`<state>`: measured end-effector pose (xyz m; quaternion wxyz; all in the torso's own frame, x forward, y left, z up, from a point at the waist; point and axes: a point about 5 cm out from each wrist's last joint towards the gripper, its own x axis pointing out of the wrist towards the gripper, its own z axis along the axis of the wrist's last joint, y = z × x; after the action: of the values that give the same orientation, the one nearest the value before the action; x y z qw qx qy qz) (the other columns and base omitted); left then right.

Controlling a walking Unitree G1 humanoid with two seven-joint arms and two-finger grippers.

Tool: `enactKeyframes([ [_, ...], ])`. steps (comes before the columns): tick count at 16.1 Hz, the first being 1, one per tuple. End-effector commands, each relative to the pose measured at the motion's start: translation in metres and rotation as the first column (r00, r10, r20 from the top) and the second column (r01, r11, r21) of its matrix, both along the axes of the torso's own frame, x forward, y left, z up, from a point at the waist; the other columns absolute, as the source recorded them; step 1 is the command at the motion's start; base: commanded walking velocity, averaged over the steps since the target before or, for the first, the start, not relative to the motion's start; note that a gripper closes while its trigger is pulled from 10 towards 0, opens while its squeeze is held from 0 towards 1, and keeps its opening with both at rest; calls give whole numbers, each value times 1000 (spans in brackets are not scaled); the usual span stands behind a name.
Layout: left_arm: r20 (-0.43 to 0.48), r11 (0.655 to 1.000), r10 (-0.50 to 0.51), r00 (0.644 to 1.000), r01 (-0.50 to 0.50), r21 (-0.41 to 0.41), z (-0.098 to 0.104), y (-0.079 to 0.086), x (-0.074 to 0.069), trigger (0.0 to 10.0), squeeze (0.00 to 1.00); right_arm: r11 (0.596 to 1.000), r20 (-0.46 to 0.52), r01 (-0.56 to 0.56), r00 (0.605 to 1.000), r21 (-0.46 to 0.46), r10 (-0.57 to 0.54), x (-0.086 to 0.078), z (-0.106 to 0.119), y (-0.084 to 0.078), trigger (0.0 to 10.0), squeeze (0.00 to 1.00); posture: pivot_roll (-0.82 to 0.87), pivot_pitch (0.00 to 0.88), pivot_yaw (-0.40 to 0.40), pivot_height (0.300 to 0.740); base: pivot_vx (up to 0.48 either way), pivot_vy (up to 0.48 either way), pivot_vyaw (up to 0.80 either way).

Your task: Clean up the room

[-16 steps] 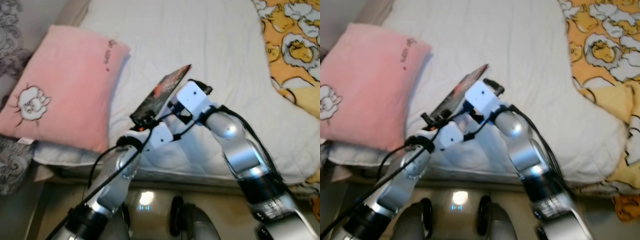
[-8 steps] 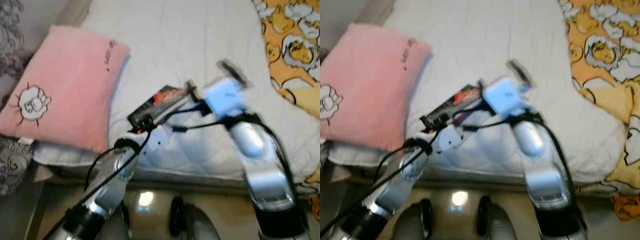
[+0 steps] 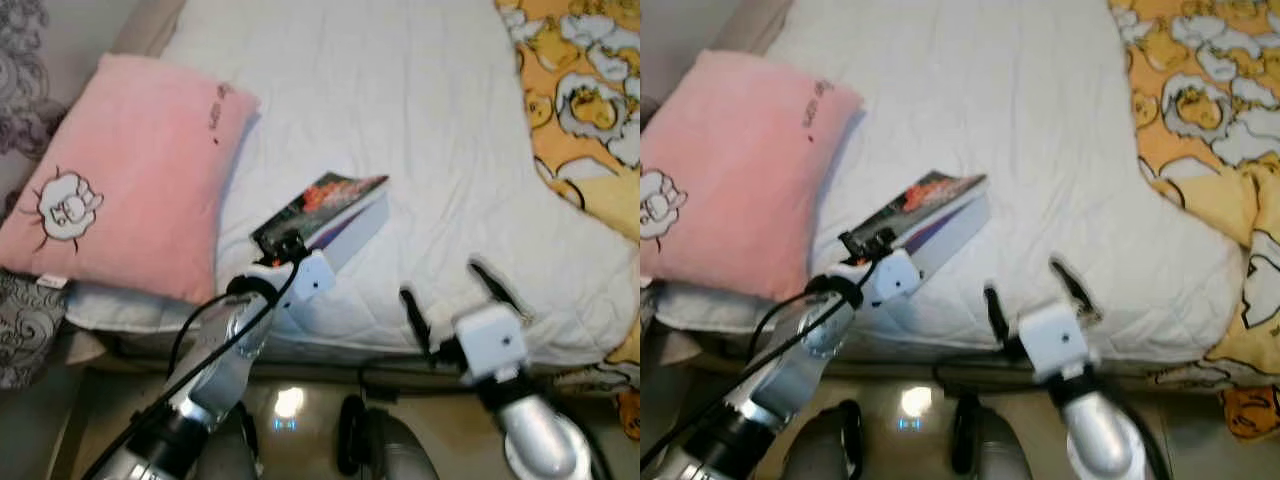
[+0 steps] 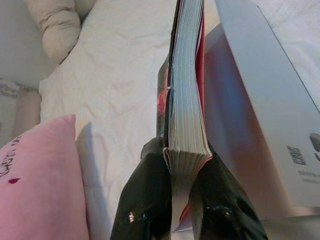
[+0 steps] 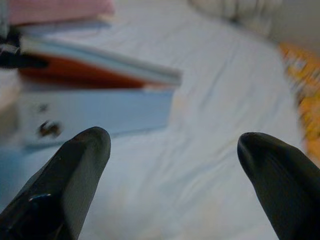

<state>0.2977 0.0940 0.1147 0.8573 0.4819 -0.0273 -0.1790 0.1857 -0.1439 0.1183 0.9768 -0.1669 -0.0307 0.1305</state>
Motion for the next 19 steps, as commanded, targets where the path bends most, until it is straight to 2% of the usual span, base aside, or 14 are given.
enactKeyframes([
  [1, 30, 1000, -13, 999, 13, -14, 5, -4, 2, 10000, 0, 998, -72, -33, 997, 44, 36, -5, -12, 4, 10000, 0, 196, 202, -76, 740, 0, 0, 0],
  [4, 42, 1000, -16, 999, 16, -18, 8, -5, 4, 10000, 0, 992, -204, -90, 973, 93, 108, -7, -44, 16, 10000, 0, 198, 204, -73, 740, 0, 0, 0],
  [8, 61, 999, -23, 998, 24, -26, 11, -7, 4, 10000, 0, 987, -240, -141, 958, 77, 155, 15, -78, 40, 10000, 0, 227, 216, -67, 740, 0, 0, 0],
  [10, 63, 999, -21, 998, 23, -27, 12, -6, 4, 10000, 0, 987, -246, -147, 956, 66, 159, 25, -86, 45, 10000, 0, 234, 218, -66, 740, 0, 0, 0],
  [11, 63, 999, -20, 998, 22, -28, 12, -6, 4, 10000, 0, 987, -247, -150, 956, 58, 160, 29, -89, 47, 10000, 0, 234, 218, -66, 740, 0, 0, 0],
  [12, 65, 999, -21, 998, 23, -31, 13, -6, 3, 10000, 0, 987, -232, -156, 959, 39, 161, 43, -93, 52, 10000, 0, 237, 223, -62, 740, 0, 0, 0],
  [14, 67, 999, -23, 998, 25, -34, 14, -7, 3, 10000, 0, 987, -207, -160, 965, 19, 160, 56, -91, 59, 10000, 0, 240, 228, -60, 740, 0, 0, 0],
  [15, 66, 999, -24, 998, 27, -38, 14, -9, 2, 10000, 0, 988, -204, -156, 966, 15, 156, 70, -91, 66, 10000, 0, 246, 231, -60, 740, 0, 0, 0],
  [19, 62, 999, -25, 998, 27, -40, 13, -10, 1, 10000, 0, 983, -161, -178, 970, 32, 181, 93, -83, 85, 10000, 0, 257, 236, -65, 740, 0, 0, 0],
])
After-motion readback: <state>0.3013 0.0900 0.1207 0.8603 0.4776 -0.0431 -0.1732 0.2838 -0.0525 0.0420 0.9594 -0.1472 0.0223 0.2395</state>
